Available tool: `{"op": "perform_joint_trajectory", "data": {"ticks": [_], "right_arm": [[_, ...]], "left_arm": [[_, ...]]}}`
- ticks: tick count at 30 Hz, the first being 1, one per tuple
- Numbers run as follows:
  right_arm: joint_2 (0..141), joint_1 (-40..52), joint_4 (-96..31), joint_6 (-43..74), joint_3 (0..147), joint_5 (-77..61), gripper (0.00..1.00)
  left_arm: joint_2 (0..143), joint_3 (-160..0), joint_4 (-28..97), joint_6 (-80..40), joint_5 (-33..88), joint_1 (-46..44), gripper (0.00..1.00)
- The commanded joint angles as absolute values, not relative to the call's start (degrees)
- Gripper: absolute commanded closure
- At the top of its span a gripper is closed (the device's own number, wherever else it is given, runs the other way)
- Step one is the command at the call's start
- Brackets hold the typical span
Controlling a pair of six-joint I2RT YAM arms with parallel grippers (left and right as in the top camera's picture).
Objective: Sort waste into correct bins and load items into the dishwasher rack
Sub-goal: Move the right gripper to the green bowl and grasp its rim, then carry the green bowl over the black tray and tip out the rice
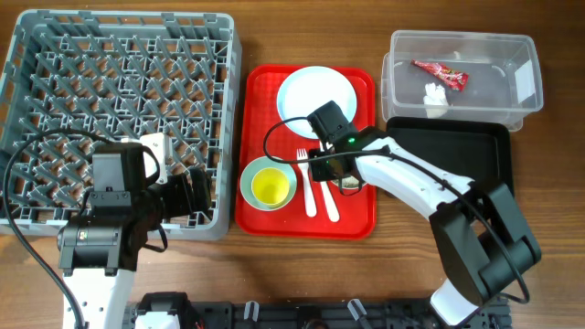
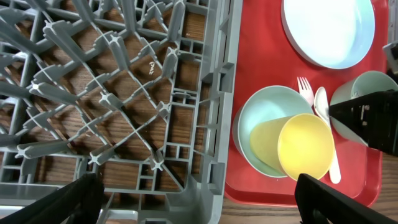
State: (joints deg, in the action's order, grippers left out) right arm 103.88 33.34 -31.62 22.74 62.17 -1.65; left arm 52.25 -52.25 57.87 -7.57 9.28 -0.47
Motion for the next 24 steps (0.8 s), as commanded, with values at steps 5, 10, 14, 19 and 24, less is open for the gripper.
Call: {"op": "perform_joint_trajectory", "data": {"ticks": [5, 10, 14, 19, 24], "right_arm": [[104.88, 33.47, -33.56, 24.62, 61.98, -1.28, 0.96], [101.47, 33.23, -39.07, 24.29, 65.30, -1.28, 0.96], [96.31, 32.29, -42.09, 23.99, 67.96, -1.30, 0.96], [88.12, 28.01, -43.53, 24.53, 68.45, -1.76, 0.96], [84.90, 20.78, -46.59, 24.58, 68.40, -5.32, 0.96]], "left_arm": [[52.29, -53.32, 57.76, -6.85, 9.39, -0.36, 0.00], [52.29, -53.32, 57.74, -6.85, 9.37, -0.36, 0.00], [52.29, -53.32, 57.74, -6.85, 9.37, -0.36, 0.00], [52.29, -53.32, 57.71, -6.85, 9.37, -0.36, 0.00], [52.29, -53.32, 57.71, -6.85, 9.37, -0.36, 0.00]]}}
